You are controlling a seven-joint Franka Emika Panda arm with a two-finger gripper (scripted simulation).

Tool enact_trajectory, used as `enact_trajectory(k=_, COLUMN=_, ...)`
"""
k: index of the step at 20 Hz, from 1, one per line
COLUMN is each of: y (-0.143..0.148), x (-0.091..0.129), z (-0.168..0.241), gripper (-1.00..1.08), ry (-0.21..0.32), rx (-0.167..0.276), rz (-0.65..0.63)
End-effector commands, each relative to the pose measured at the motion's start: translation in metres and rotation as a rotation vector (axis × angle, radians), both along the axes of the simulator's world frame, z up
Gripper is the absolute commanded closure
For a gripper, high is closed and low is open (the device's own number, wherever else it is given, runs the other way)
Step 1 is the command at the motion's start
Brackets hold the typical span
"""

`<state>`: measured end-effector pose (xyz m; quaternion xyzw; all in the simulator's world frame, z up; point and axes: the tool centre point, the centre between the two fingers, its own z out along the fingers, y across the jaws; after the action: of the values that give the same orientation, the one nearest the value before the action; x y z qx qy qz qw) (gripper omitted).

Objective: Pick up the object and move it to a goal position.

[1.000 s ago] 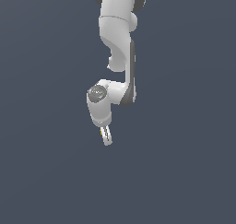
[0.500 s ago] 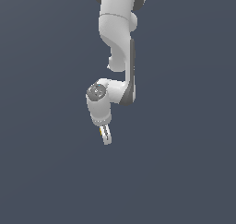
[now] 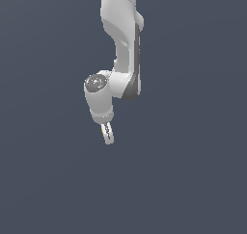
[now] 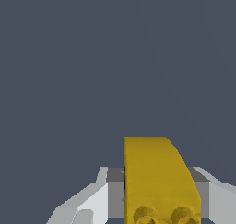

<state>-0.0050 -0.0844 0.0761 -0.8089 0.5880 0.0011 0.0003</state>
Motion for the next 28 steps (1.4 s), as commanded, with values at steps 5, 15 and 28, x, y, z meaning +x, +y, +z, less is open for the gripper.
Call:
enact_trajectory(k=5, y=-0.013, x=-0.011, z=0.062, gripper=1.08, ry=-0.001, rx=0.001, rz=-0.001)
enact_trajectory(k=15, y=-0.038, x=-0.033, z=0.181, gripper=1.08, ry=-0.001, rx=0.0, rz=-0.003)
enact_trajectory(k=28, y=-0.065, x=-0.052, z=0.311, gripper=1.08, ry=-0.001, rx=-0.002, rz=-0.002)
